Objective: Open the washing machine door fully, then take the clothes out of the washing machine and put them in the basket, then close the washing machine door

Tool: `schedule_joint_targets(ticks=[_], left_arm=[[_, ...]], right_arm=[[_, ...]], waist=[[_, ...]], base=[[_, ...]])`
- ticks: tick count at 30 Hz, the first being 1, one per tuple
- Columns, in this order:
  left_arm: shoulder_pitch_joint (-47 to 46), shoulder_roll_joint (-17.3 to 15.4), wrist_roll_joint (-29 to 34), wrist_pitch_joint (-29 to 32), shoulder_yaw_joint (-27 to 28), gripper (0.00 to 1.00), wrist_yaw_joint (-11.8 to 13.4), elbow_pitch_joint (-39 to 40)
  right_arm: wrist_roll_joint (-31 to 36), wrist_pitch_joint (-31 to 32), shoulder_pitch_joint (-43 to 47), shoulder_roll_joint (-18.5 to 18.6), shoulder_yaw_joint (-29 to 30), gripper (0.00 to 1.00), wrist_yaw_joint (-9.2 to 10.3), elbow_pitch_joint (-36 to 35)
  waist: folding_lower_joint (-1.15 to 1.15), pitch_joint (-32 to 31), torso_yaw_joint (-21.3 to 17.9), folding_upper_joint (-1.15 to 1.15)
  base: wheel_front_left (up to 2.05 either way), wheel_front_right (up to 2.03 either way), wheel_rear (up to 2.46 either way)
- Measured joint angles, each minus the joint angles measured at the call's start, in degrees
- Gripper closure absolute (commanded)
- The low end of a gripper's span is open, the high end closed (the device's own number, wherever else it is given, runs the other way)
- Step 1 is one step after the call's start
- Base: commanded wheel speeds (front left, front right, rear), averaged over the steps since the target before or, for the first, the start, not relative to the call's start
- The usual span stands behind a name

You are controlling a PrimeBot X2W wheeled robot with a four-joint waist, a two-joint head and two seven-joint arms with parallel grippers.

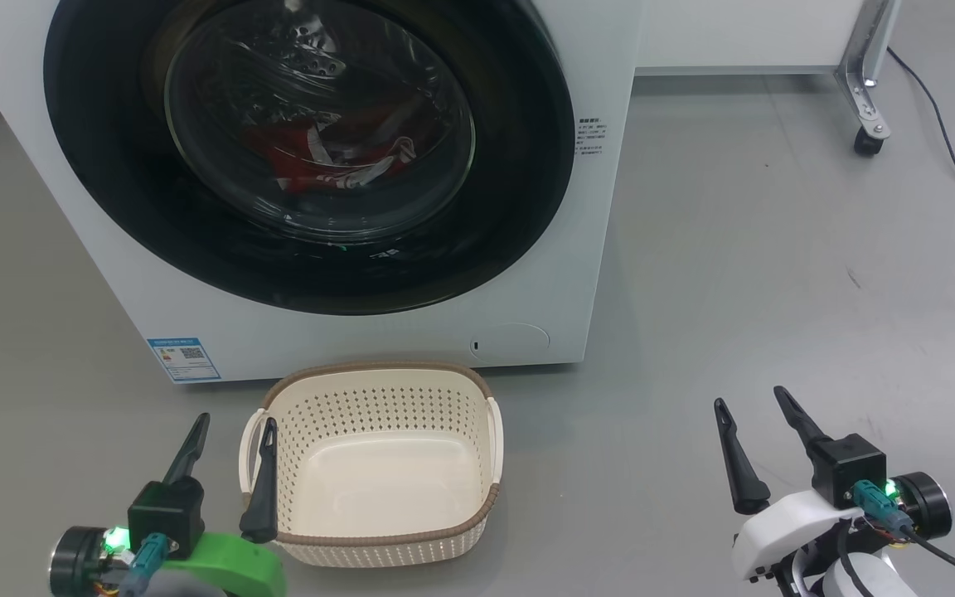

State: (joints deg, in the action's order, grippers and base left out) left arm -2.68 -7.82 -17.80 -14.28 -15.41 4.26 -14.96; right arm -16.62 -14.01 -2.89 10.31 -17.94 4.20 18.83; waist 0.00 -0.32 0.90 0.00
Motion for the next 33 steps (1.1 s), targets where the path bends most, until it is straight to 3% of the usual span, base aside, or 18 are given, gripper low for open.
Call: schedule_joint_targets(ticks=[25, 26, 27, 33], left_arm=[[0.06, 1.24, -0.07, 0.0, 1.76, 0.0, -0.08, -2.22], [0.05, 1.27, -0.03, 0.0, 1.81, 0.0, -0.08, -2.25], [0.05, 1.32, 0.01, 0.0, 1.86, 0.0, -0.09, -2.29], [0.05, 1.53, 0.36, 0.0, 2.11, 0.0, -0.32, -2.47]], right_arm=[[0.58, -0.01, 0.76, -0.85, 1.57, 0.0, -0.13, -0.16], [0.58, -0.01, 0.76, -0.85, 1.77, 0.56, -0.25, -0.16], [0.58, -0.01, 0.76, -0.85, 1.96, 1.0, -0.27, -0.16], [0.58, -0.01, 0.76, -1.0, 2.3, 1.0, -0.62, -0.07]], waist=[[0.0, 0.02, -0.11, 0.0], [0.0, 0.01, -0.11, 0.0], [0.0, 0.01, -0.1, 0.0], [0.0, 0.0, -0.07, 0.0]], base=[[0.0, 0.0, 0.0], [0.0, 0.0, 0.0], [0.0, 0.0, 0.0], [0.0, 0.0, 0.0]])
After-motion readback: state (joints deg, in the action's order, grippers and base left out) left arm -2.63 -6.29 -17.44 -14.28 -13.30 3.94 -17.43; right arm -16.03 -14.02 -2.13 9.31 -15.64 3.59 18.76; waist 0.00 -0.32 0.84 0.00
